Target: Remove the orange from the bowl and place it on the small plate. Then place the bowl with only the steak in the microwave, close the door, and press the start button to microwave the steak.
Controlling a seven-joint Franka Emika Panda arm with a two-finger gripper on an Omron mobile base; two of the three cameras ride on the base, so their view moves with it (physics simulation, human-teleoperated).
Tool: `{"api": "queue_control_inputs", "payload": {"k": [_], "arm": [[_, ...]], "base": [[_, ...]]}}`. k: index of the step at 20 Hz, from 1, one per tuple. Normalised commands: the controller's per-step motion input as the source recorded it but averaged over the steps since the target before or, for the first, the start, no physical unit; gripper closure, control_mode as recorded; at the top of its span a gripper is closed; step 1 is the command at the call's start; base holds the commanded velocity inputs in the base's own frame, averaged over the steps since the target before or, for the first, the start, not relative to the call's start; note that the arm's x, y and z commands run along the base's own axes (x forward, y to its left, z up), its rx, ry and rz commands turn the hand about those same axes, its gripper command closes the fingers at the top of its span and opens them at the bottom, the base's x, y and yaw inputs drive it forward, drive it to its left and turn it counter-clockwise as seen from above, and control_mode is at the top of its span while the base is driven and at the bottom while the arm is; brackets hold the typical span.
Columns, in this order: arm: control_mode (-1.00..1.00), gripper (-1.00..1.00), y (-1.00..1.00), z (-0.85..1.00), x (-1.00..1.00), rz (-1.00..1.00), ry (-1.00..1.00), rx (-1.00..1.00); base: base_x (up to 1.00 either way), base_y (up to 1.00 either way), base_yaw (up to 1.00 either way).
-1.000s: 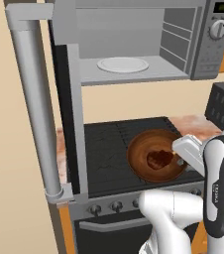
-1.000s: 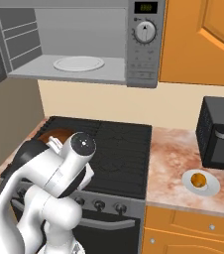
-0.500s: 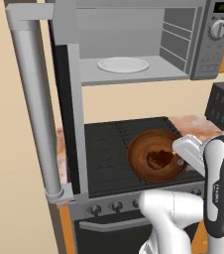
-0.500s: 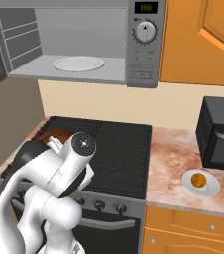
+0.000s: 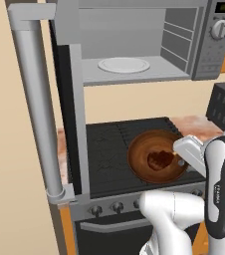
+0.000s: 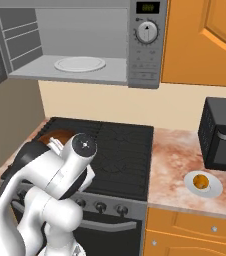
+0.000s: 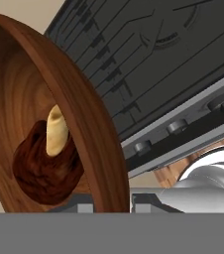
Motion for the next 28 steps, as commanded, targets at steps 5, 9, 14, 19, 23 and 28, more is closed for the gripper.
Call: {"api": "queue_control_inputs", "payload": {"k": [5,9,14,19,23,28], "arm": [[-1.00,1.00,0.00,0.27,0.00,0.00,-0.02,0.00],[-1.00,1.00,0.24,0.98,0.31,-0.01,-0.12,0.00],[-1.00,1.00,0.33,0.89,0.47,-0.04,-0.11,0.00],[-1.00,1.00,0.13,0.62,0.63,-0.07,-0.01,0.02],[-1.00,1.00,0.00,0.66,0.34,-0.12,0.00,0.17],[-1.00,1.00,0.01,0.59,0.17,-0.12,-0.01,0.26]], "base": [[0.00,0.00,0.00],[0.00,0.00,0.00],[0.00,0.00,0.00],[0.00,0.00,0.00],[0.00,0.00,0.00],[0.00,0.00,0.00]]}}
